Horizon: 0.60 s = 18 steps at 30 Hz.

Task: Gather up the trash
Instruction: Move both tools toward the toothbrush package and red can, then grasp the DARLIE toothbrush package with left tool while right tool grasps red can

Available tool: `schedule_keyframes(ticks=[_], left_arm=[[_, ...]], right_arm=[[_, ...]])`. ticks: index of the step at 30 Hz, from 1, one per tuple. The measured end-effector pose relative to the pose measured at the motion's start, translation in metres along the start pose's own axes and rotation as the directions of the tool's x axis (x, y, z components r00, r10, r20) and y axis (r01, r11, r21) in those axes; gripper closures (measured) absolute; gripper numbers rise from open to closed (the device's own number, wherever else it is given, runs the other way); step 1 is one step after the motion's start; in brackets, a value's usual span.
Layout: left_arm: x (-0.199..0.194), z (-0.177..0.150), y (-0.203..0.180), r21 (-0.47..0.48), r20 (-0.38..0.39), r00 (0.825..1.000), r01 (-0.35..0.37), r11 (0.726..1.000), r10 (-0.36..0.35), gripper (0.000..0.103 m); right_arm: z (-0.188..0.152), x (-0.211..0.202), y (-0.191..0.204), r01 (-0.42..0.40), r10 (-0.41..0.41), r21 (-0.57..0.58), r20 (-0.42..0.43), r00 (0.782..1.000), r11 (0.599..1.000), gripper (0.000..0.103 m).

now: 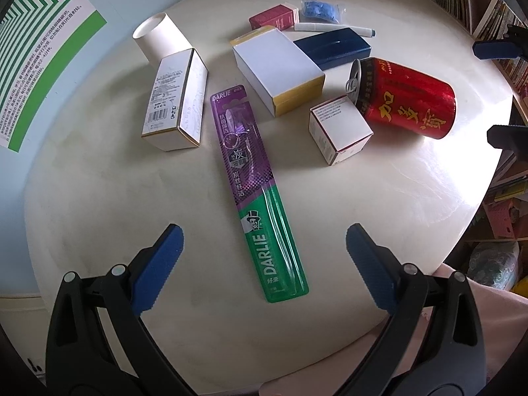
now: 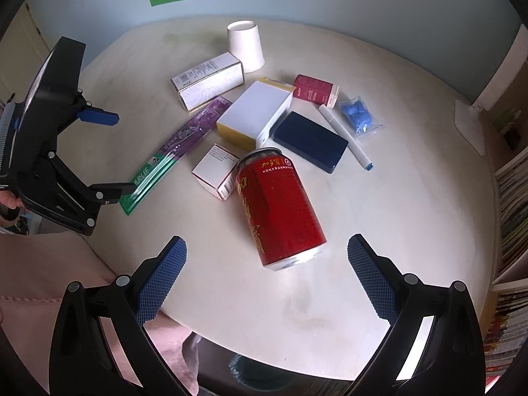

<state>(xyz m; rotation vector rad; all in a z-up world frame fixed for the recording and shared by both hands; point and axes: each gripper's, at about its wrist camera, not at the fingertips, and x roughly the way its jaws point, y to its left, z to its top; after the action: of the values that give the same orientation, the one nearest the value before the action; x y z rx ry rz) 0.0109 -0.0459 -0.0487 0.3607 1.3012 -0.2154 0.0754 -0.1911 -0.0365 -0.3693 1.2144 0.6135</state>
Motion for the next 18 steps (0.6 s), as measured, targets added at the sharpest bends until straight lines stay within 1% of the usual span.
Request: schedule_keyframes(ticks=[18], left_arm=[[0.023,0.010,0.001,-0.011,-0.049,0.999,0.019,1.000,-0.020,0.007]], right_arm=[[0.011,0.021,-0.012,-0.048,0.048,-0.010,-0.044,0.998,0.999,0.006]])
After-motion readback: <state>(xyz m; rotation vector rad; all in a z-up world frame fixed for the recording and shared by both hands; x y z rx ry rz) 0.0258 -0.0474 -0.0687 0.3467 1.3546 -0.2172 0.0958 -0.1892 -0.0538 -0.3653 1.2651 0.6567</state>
